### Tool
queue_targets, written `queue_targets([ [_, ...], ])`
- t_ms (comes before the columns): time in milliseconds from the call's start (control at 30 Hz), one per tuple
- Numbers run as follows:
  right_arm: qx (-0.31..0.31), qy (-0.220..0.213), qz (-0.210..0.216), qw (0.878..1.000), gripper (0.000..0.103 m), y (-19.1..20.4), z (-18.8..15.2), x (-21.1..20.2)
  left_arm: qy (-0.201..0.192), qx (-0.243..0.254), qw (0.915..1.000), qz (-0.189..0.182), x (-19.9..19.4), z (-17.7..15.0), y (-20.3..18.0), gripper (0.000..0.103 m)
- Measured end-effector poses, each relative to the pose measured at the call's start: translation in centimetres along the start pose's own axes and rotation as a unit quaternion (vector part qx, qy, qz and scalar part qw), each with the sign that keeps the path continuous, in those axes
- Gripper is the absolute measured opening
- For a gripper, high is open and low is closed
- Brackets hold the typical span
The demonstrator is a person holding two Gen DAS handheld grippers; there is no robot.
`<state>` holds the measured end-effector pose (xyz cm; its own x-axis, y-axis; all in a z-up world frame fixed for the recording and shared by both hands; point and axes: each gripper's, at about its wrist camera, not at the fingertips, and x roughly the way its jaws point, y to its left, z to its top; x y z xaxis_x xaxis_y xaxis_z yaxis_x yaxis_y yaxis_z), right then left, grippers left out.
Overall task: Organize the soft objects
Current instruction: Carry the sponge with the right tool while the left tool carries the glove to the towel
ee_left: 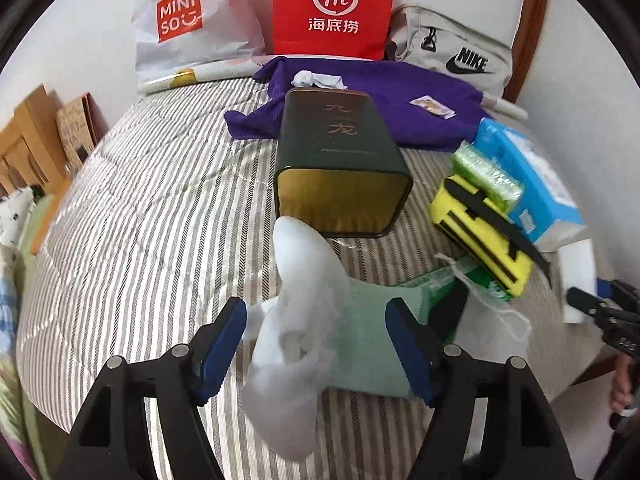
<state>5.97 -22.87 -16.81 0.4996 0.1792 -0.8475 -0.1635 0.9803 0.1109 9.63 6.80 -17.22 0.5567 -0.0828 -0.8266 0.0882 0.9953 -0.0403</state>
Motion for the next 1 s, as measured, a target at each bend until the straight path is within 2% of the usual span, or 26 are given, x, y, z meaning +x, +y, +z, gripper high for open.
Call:
queue_targets([
  [67,0.004,-0.003,-0.005,1.0,0.053,-0.1,-0.1,-0.1,-0.006,-0.004,1.0,0.003,0.4,0.0,0.0,0.068],
  [100,0.005,-0.004,-0.007,1.0,0.052,-0.1,-0.1,-0.2,-0.01,-0.006,0.9999,0.004,0.4,0.0,0.0,0.047],
  [133,0.005,-0.005,-0.007,1.0,0.052,-0.1,-0.2,-0.3,-0.012,-0.005,0.9999,0.008,0.5,0.0,0.1,0.022],
  [233,-0.005,-0.009,-0.009,1.0,0.052,0.3,-0.3,-0.6,-0.014,-0.012,0.9997,-0.018,0.2,0.1,0.3,0.015],
  [633,-0.02,-0.01,0.019,1.0,0.052,1.1,0.7,-2.6,-0.03,-0.027,0.9982,-0.044,-3.0,0.4,1.0,0.015],
  [833,-0.021,-0.027,0.053,0.998,0.052,1.5,1.8,-4.4,-0.046,-0.053,0.9956,-0.062,-4.8,1.4,2.0,0.015],
  [1000,-0.02,-0.047,0.056,0.997,0.053,1.4,3.7,-5.7,-0.059,-0.062,0.994,-0.068,-6.0,3.1,2.5,0.015],
])
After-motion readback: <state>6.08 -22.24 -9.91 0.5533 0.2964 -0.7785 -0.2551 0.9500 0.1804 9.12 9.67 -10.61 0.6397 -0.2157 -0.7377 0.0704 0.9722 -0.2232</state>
